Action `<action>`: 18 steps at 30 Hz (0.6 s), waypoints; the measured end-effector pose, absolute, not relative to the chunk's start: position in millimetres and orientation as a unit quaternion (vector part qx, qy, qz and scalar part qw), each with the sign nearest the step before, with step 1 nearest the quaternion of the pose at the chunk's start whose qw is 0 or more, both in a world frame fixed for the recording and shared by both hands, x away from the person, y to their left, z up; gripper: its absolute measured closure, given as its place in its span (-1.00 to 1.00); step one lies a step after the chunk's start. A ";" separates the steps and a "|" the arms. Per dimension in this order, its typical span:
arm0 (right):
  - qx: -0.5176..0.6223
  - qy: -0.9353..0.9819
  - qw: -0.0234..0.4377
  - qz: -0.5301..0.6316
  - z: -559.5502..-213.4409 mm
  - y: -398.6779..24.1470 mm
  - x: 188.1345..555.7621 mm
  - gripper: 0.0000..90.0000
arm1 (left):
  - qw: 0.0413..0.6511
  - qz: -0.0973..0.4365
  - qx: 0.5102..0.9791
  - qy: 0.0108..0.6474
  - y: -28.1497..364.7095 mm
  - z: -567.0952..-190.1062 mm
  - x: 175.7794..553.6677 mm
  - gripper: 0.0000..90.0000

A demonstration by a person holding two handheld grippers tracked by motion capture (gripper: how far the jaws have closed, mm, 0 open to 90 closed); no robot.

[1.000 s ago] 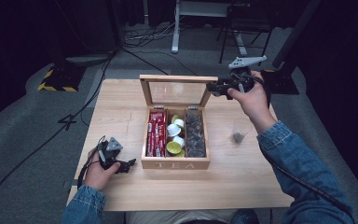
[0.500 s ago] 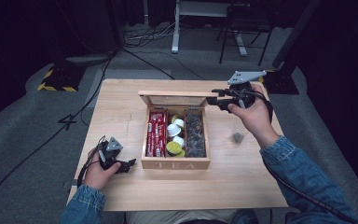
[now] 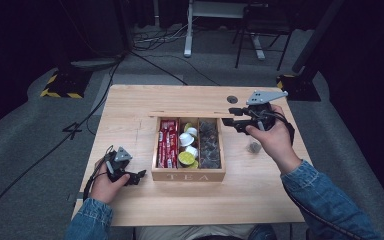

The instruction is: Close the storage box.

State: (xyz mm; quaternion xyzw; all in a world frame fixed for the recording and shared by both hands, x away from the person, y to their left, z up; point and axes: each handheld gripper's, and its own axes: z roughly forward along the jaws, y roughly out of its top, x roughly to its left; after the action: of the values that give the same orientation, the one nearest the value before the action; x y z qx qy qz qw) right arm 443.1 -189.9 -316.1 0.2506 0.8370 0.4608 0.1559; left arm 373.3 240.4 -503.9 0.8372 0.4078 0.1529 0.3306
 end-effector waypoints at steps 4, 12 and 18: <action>0.248 0.841 0.158 0.454 -322.8 -189.7 435.0 0.12 | 0.330 0.155 0.837 0.407 240.5 -503.8 373.4 -0.79; 0.257 0.840 0.136 0.459 -338.6 -193.9 423.7 0.04 | 0.330 0.155 0.837 0.407 240.5 -503.7 373.3 -0.79; 0.255 0.842 0.144 0.454 -349.6 -194.2 412.9 0.04 | 0.330 0.152 0.837 0.410 240.1 -503.9 373.1 -0.79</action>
State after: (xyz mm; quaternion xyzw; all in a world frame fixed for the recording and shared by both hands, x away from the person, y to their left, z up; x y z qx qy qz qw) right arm 412.9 -194.2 -349.6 0.2546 0.8416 0.4540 0.1442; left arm 373.1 240.1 -503.9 0.8366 0.4096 0.1523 0.3304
